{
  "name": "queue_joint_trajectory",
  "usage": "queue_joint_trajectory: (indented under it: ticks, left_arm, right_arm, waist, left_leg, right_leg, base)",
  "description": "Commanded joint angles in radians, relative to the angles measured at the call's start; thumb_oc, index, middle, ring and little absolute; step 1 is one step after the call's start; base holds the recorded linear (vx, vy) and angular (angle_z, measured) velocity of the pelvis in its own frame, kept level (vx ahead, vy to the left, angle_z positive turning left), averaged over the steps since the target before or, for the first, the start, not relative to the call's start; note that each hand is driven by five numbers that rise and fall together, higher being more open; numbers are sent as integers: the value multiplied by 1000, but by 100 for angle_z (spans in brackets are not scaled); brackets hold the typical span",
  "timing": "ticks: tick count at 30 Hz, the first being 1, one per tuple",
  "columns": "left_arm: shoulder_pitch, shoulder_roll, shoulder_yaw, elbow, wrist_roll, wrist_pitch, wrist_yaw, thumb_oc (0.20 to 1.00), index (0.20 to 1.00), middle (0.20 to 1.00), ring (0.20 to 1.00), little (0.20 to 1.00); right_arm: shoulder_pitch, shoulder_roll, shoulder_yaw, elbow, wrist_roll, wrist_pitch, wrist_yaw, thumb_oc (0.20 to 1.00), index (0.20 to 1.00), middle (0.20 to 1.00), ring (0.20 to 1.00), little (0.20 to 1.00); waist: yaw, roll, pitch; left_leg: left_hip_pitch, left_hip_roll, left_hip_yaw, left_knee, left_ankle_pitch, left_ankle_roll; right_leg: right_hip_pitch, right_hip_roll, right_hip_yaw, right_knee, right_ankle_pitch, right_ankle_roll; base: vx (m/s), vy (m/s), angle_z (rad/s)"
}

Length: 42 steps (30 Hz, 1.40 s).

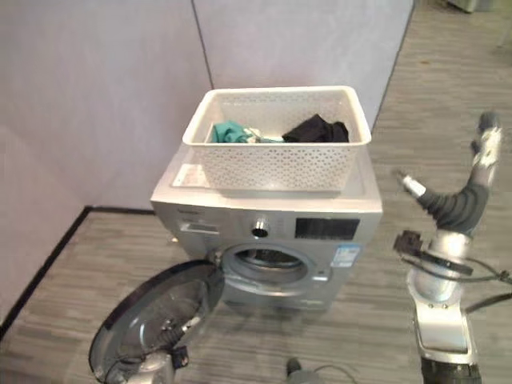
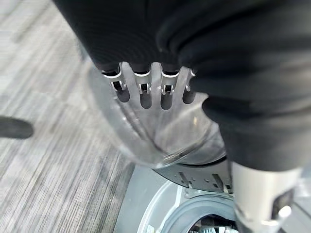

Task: Grab the laundry basket,head to the washer,open it,put in the laundry and shut it.

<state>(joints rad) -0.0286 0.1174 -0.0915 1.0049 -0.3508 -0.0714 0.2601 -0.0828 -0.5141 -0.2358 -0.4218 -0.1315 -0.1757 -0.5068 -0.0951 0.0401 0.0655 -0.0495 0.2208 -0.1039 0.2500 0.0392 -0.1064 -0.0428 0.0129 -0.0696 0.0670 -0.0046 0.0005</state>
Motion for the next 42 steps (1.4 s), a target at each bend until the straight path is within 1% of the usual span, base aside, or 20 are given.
queue_joint_trajectory:
  ticks: [1, 3, 5, 6, 12, 15, 18, 19, 21, 24, 29, 30, 32, 34, 35, 38, 39, 40, 41, 42]
  left_arm:
    - [-39, 87, -28, -58, 26, -26, 1, 1000, 1000, 1000, 1000, 1000]
    - [-48, 89, -45, -53, 42, -23, -7, 1000, 1000, 1000, 1000, 1000]
    - [-87, 101, -77, -50, 59, -28, -17, 1000, 1000, 1000, 1000, 1000]
    - [-90, 103, -74, -40, 62, -24, -30, 1000, 1000, 1000, 1000, 1000]
    - [-88, 115, -70, 30, 82, -8, -82, 1000, 1000, 1000, 1000, 1000]
    - [-74, 136, -67, 22, 76, -8, -129, 1000, 1000, 1000, 1000, 1000]
    - [-62, 140, -69, 17, 63, -10, -155, 1000, 1000, 1000, 1000, 1000]
    - [-53, 143, -76, 13, 48, -12, -173, 1000, 1000, 1000, 1000, 1000]
    - [-52, 141, -79, 17, 40, -13, -178, 1000, 1000, 1000, 1000, 1000]
    - [-55, 140, -109, 36, 17, -16, -197, 1000, 1000, 1000, 1000, 1000]
    - [-59, 138, -134, 47, -3, -15, -210, 1000, 1000, 1000, 1000, 1000]
    - [-58, 140, -148, 55, -16, -18, -209, 1000, 1000, 1000, 1000, 1000]
    - [-51, 131, -144, 61, -24, -17, -210, 1000, 1000, 1000, 1000, 1000]
    - [-48, 126, -140, 60, -34, -19, -208, 1000, 1000, 1000, 1000, 1000]
    - [-50, 136, -138, 53, -40, -20, -204, 1000, 1000, 1000, 1000, 1000]
    - [-59, 140, -143, 44, -37, -22, -198, 1000, 1000, 1000, 1000, 1000]
    - [-56, 139, -143, 46, -44, -22, -200, 1000, 1000, 1000, 1000, 1000]
    - [-55, 132, -147, 49, -35, -16, -208, 1000, 1000, 1000, 1000, 1000]
    - [-65, 140, -149, 50, -8, -6, -216, 1000, 1000, 1000, 1000, 1000]
    - [-65, 140, -149, 50, -8, -6, -216, 1000, 1000, 1000, 1000, 1000]
  right_arm:
    - [-18, -71, -91, -67, -39, -50, -42, 1000, 1000, 1000, 1000, 1000]
    - [-34, -95, -105, -68, -41, -42, -45, 1000, 1000, 1000, 1000, 1000]
    - [-108, -205, -139, -23, -64, 3, -33, 1000, 1000, 1000, 1000, 1000]
    - [-112, -244, -133, 16, -69, 26, -13, 1000, 1000, 1000, 1000, 1000]
    - [-94, -454, -142, 163, -16, 98, 118, 1000, 1000, 1000, 1000, 1000]
    - [-74, -641, -153, 250, 81, 99, 271, 1000, 1000, 1000, 1000, 1000]
    - [-73, -729, -156, 291, 128, 96, 339, 1000, 1000, 1000, 1000, 1000]
    - [-96, -812, -144, 340, 163, 101, 393, 1000, 1000, 1000, 1000, 1000]
    - [-127, -848, -121, 366, 187, 95, 407, 1000, 1000, 1000, 1000, 1000]
    - [-328, -960, 61, 486, 212, 109, 469, 1000, 1000, 1000, 1000, 1000]
    - [-727, -996, 453, 667, 194, 137, 511, 1000, 1000, 1000, 1000, 1000]
    - [-899, -972, 610, 756, 163, 148, 497, 1000, 1000, 1000, 1000, 1000]
    - [-1068, -928, 769, 852, 152, 155, 493, 1000, 1000, 1000, 1000, 1000]
    - [-1126, -895, 819, 894, 158, 159, 488, 1000, 1000, 1000, 1000, 1000]
    - [-1171, -857, 836, 920, 150, 167, 472, 1000, 1000, 1000, 1000, 1000]
    - [-1152, -853, 808, 924, 158, 172, 453, 1000, 1000, 1000, 1000, 1000]
    - [-1128, -851, 783, 916, 147, 179, 446, 1000, 1000, 1000, 1000, 1000]
    - [-1066, -847, 735, 919, 127, 185, 455, 1000, 1000, 1000, 1000, 1000]
    - [-1014, -859, 680, 904, 99, 202, 460, 1000, 1000, 1000, 1000, 1000]
    - [-1014, -859, 680, 904, 99, 202, 460, 1000, 1000, 1000, 1000, 1000]
  waist:
    - [-17, -46, -19]
    - [-14, -60, -15]
    - [-12, -103, 3]
    - [-11, -91, -2]
    - [-5, -93, -33]
    - [-8, -98, -47]
    - [-10, -100, -54]
    - [-12, -105, -61]
    - [-13, -103, -64]
    - [3, -117, -72]
    - [14, -132, -76]
    - [19, -140, -78]
    - [17, -133, -78]
    - [16, -129, -73]
    - [32, -140, -45]
    - [46, -144, -13]
    - [43, -138, -17]
    - [41, -126, -20]
    - [29, -109, 4]
    - [29, -109, 4]
  left_leg:
    - [83, -20, 154, 15, -45, 55]
    - [39, -48, 175, -11, -74, 58]
    - [-67, -73, 217, 6, -101, 54]
    - [-40, -69, 226, -38, -126, 56]
    - [45, -95, 249, -177, -108, 55]
    - [96, -102, 275, -237, -100, 56]
    - [118, -102, 287, -266, -93, 54]
    - [132, -104, 292, -287, -89, 52]
    - [139, -105, 295, -301, -86, 52]
    - [157, -107, 299, -330, -79, 50]
    - [157, -108, 296, -337, -77, 49]
    - [158, -107, 293, -337, -79, 47]
    - [161, -105, 292, -336, -81, 46]
    - [155, -102, 293, -315, -87, 45]
    - [102, -103, 276, -188, -120, 54]
    - [28, -118, 243, -75, -119, 44]
    - [34, -128, 242, -107, -159, 62]
    - [39, -137, 236, -130, -162, 78]
    - [52, -151, 225, -136, -181, 101]
    - [52, -151, 225, -136, -181, 101]
  right_leg:
    - [37, -86, 20, -74, -27, 71]
    - [51, -97, 3, -85, -28, 69]
    - [58, -114, -26, -81, -36, 68]
    - [64, -100, -30, -82, -40, 77]
    - [87, -114, -17, -108, -22, 92]
    - [79, -116, -4, -104, -19, 102]
    - [76, -117, 2, -102, -18, 107]
    - [74, -118, 3, -103, -15, 112]
    - [72, -118, 5, -105, -13, 114]
    - [69, -118, 5, -111, -7, 121]
    - [68, -118, -1, -120, 0, 124]
    - [69, -118, -4, -125, 2, 125]
    - [69, -116, -3, -125, 1, 125]
    - [67, -116, -3, -120, -1, 123]
    - [67, -125, 5, -107, -7, 116]
    - [65, -137, -5, -93, -7, 114]
    - [60, -145, -12, -83, -10, 123]
    - [34, -151, -16, -17, -19, 131]
    - [-29, -159, -9, 160, -15, 150]
    - [-29, -159, -9, 160, -15, 150]
  base:
    - [28, -60, 104]
    - [1, -69, 134]
    - [-8, -91, 93]
    - [66, 4, 64]
    - [100, 55, -3]
    - [92, 86, -29]
    - [34, 49, -29]
    - [44, 80, -10]
    - [24, 49, -4]
    - [16, 47, -10]
    - [3, 8, -2]
    - [0, 0, 0]
    - [0, 0, 0]
    - [-32, -9, 1]
    - [-69, -18, 0]
    - [-78, 29, -5]
    - [-3, 144, 14]
    - [51, 253, 22]
    - [35, 196, 23]
    - [20, 209, 24]
